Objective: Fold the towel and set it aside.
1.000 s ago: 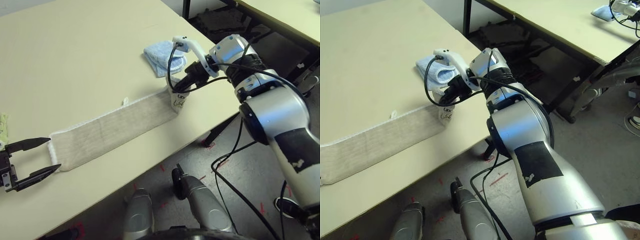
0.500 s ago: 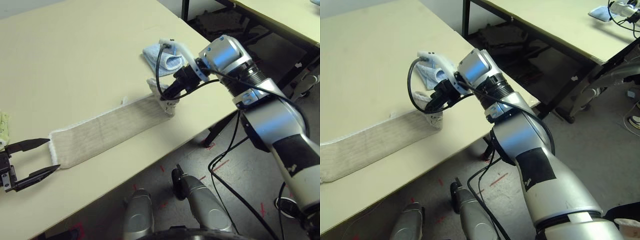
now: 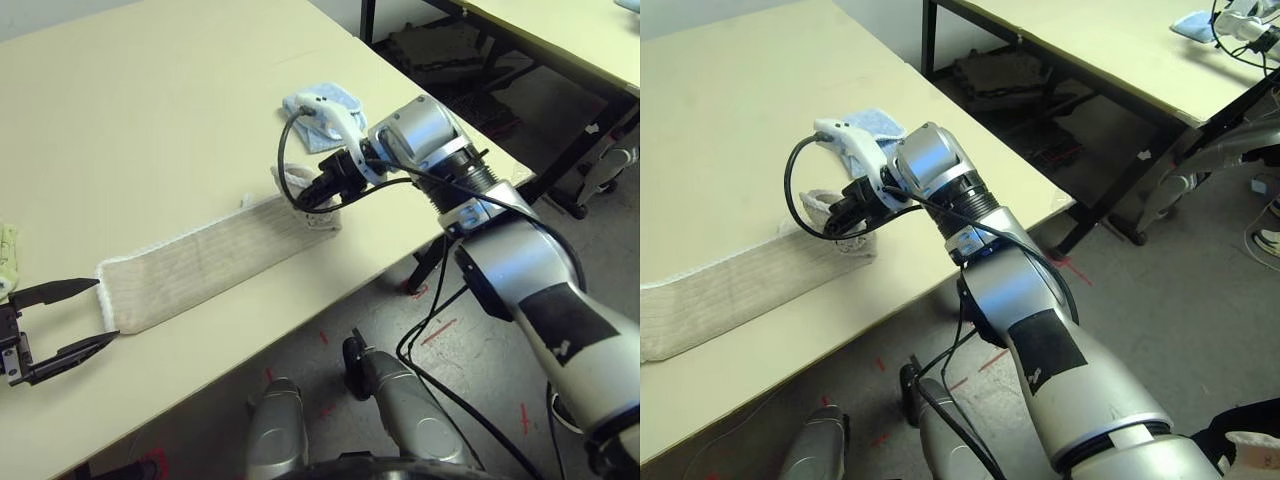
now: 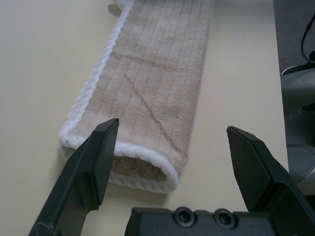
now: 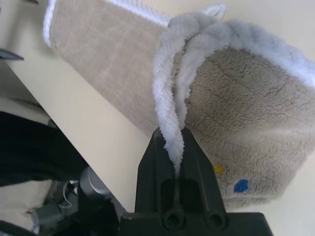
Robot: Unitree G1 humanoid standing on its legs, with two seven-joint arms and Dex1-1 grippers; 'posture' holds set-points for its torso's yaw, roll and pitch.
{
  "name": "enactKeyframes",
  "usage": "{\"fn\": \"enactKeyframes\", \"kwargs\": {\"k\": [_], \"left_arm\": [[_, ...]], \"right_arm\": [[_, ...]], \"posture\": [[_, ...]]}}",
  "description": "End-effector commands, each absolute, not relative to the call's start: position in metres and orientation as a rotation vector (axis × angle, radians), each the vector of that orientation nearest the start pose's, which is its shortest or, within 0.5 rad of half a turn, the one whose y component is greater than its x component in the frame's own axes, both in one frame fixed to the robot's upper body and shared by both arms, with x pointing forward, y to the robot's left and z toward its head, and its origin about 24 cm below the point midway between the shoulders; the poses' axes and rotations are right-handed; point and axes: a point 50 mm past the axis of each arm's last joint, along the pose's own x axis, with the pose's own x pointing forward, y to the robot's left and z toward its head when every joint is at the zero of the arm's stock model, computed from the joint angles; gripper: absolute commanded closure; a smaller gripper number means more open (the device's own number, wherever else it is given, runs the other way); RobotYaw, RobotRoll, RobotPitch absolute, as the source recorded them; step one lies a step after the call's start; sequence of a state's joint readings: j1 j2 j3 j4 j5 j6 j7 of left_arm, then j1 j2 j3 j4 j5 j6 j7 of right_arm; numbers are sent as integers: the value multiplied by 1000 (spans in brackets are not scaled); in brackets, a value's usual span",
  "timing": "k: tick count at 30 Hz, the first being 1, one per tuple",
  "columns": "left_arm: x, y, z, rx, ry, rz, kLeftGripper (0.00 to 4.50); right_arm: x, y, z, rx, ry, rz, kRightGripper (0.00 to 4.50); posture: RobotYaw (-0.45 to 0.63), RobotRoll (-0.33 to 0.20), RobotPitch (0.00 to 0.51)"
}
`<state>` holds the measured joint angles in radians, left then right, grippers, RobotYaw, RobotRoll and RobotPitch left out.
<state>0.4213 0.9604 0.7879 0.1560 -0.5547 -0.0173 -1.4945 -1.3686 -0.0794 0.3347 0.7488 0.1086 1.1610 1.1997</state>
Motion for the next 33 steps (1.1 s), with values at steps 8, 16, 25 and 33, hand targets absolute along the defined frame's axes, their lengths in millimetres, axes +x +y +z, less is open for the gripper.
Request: {"fn": "enactKeyframes", "kwargs": {"k": [8,16,25,33], "left_arm": [[122,391,164,395,295,-754,0],[122,394,165,397,299,-745,0],[123,393,163,390,300,-753,0],[124,392,162,388,300,-753,0]], "right_arm": [[333,9,209,-110,884,1387,4483],[325,8,216,-55,942,1421,1961],[327,10,218,-28,926,1408,52],[335,7,225,-118,652,1527,52]], "posture": [[16,0,225],[11,0,227],[8,0,230],[9,0,233]]}}
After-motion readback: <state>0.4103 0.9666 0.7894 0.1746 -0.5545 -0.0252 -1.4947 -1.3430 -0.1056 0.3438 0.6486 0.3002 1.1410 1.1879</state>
